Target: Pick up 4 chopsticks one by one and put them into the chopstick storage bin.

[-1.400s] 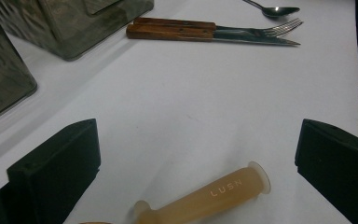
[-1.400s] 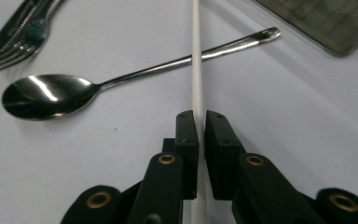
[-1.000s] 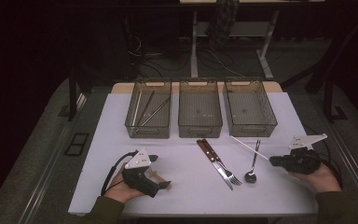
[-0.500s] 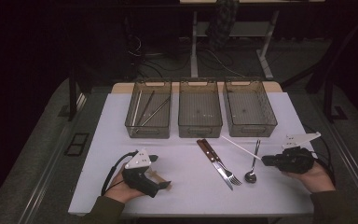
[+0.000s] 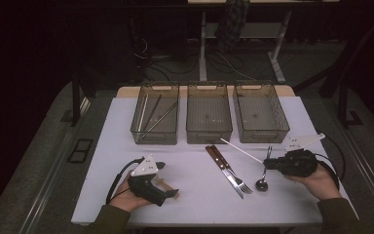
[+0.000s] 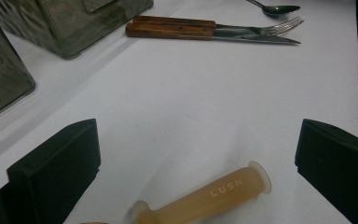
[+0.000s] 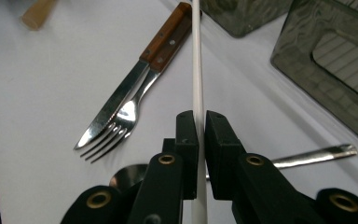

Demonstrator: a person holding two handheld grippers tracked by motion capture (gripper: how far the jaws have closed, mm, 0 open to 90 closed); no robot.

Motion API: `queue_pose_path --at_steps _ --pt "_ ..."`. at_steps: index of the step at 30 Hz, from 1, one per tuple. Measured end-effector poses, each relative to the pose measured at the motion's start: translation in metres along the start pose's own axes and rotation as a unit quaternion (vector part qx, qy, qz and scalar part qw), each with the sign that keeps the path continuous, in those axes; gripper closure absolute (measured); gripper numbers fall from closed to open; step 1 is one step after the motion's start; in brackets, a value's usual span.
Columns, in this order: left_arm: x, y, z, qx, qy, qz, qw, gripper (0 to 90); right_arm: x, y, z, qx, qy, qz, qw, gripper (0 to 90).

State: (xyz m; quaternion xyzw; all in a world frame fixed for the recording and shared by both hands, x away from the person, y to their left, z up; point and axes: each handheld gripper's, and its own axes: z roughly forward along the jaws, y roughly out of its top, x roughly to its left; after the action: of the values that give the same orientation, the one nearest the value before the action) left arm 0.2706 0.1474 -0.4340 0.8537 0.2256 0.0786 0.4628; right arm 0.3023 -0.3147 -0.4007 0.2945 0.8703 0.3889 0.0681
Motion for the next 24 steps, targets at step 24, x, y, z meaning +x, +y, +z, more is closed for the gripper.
queue_pose_path --at_steps 24 --pt "0.001 0.0 0.0 0.002 -0.001 -0.001 1.0 0.0 0.015 0.048 0.029 -0.027 0.016 -0.016 0.9994 83.9"
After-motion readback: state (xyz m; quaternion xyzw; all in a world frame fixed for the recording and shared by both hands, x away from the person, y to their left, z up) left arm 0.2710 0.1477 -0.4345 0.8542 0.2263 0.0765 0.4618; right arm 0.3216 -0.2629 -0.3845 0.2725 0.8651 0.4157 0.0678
